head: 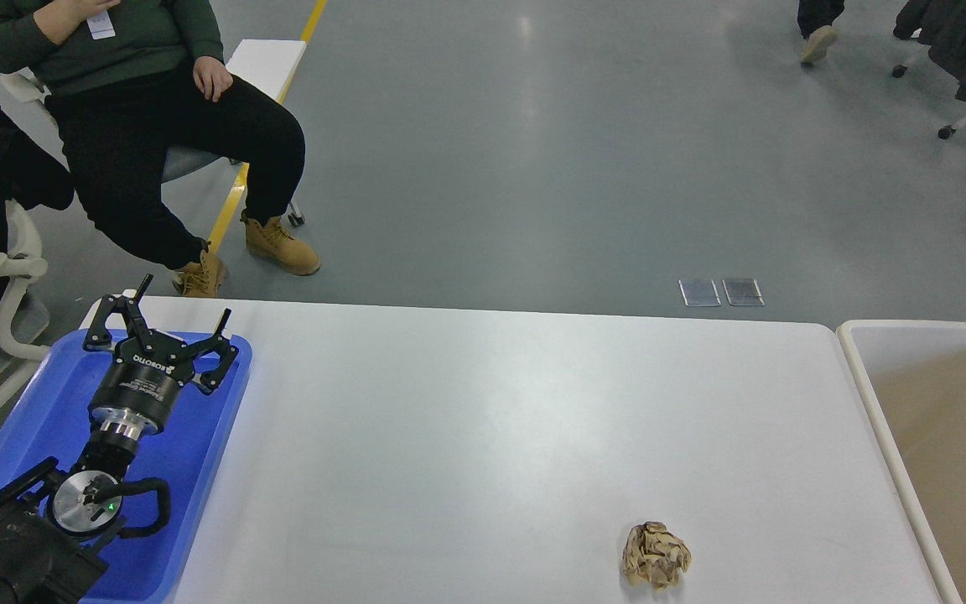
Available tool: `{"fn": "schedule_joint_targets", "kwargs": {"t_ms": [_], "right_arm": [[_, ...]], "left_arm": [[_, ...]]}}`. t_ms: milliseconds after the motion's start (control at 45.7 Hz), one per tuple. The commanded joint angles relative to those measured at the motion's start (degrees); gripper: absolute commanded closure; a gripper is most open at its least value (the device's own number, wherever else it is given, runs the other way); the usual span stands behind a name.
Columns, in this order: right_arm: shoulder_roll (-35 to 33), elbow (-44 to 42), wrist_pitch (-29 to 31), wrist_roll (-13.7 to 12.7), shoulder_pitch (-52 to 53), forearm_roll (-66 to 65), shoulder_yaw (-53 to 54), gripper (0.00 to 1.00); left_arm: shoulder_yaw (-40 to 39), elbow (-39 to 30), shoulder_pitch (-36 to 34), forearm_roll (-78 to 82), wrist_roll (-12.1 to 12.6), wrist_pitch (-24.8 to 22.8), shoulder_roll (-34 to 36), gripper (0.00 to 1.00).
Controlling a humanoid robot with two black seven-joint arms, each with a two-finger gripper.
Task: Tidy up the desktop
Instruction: 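Drop the foil tray into the white bin with the right gripper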
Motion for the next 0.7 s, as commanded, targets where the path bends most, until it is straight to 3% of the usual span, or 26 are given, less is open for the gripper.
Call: {"fn": "schedule_joint_targets", "kwargs": {"t_ms": [0,197,372,679], "right_arm": [[6.2,-7.4,-3.0,-0.9,-14.0,3.7,7.8,1.00],[10.9,-11.8,-3.7,-1.3,-20.9,3.5,15.7,1.00],[14.7,-12.6,-7.7,-1.6,-25.0,2.4,22.1,1.00],[17.4,-12.6,-11.2,-1.6,-27.9,2.6,24.0,1.00]], "left_arm": [[0.0,0.0,0.0,0.0,0.0,0.0,0.0,0.01],[0.0,0.0,0.1,0.0,0.0,0.0,0.0,0.01],[0.0,0.0,0.0,0.0,0.0,0.0,0.0,0.01],[0.0,0.0,0.0,0.0,0.0,0.0,0.0,0.01]]}}
